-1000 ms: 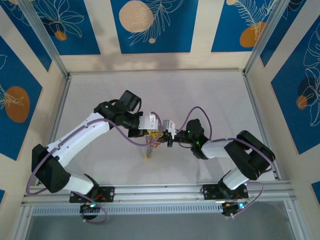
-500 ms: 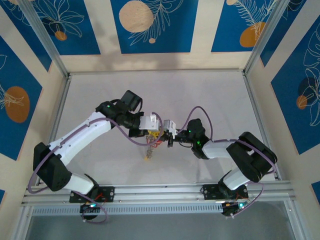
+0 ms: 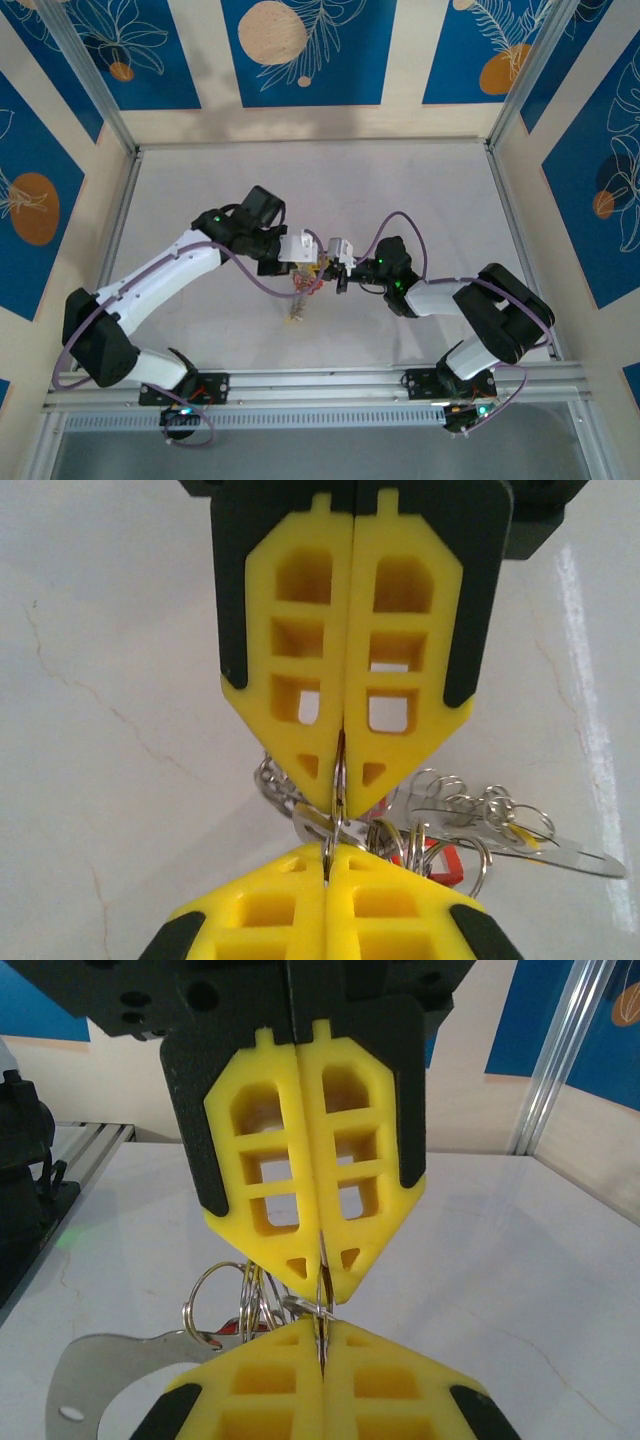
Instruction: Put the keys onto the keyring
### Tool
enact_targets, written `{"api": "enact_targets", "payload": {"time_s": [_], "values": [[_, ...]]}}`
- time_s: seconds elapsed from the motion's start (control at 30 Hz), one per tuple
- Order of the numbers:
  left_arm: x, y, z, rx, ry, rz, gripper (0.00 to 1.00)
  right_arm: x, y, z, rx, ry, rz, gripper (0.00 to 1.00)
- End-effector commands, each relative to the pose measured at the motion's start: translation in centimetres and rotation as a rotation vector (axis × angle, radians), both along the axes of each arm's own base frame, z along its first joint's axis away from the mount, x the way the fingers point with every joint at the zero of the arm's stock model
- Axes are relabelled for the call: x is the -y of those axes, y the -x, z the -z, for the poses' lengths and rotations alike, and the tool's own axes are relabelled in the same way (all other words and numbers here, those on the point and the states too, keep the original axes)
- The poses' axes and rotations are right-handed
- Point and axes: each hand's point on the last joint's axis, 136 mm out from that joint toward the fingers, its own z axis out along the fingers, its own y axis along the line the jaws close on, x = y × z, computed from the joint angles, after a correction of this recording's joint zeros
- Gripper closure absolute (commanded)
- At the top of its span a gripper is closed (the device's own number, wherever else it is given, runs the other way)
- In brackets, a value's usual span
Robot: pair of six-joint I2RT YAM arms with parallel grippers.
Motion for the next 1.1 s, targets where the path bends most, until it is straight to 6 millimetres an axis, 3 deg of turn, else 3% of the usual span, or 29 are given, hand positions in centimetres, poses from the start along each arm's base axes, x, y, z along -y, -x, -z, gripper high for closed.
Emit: {"api": "enact_targets", "payload": {"time_s": [0.0,0.17,0.53,0.6,0.67,0.8,1.07], "values": [[-1.8,-1.0,0.1,0.097,-0.048,-0.048,1.00,0.4,0.4,-0.8,0.022,-0.018,-0.011,1.00],[-1.9,-1.0,0.3,0.104,-0.046,-0.052,1.00,0.6,0.4,-0.8,0.010,-0.019,-0.012,1.00],[-1.7,-0.9,3.0,0.033,0.035,-0.114,1.00,1.2,-0.6,-2.2,-0.011,-0.106,0.038,1.00],[-1.5,-1.3,2.4,0.031,0.096,-0.144,1.00,1.1,-0.5,-2.1,-0.011,-0.100,0.023,1.00],[-1.3,-1.5,1.2,0.027,0.179,-0.152,0.86,1.0,-0.4,-1.9,-0.012,-0.096,0.015,1.00],[-1.0,-1.7,-1.5,0.060,0.308,-0.124,0.74,0.9,-0.1,-1.6,-0.010,-0.082,-0.006,1.00],[0.8,0.2,-2.4,0.002,0.377,0.073,0.70,0.6,0.1,-1.6,-0.007,-0.071,-0.035,1.00]]}}
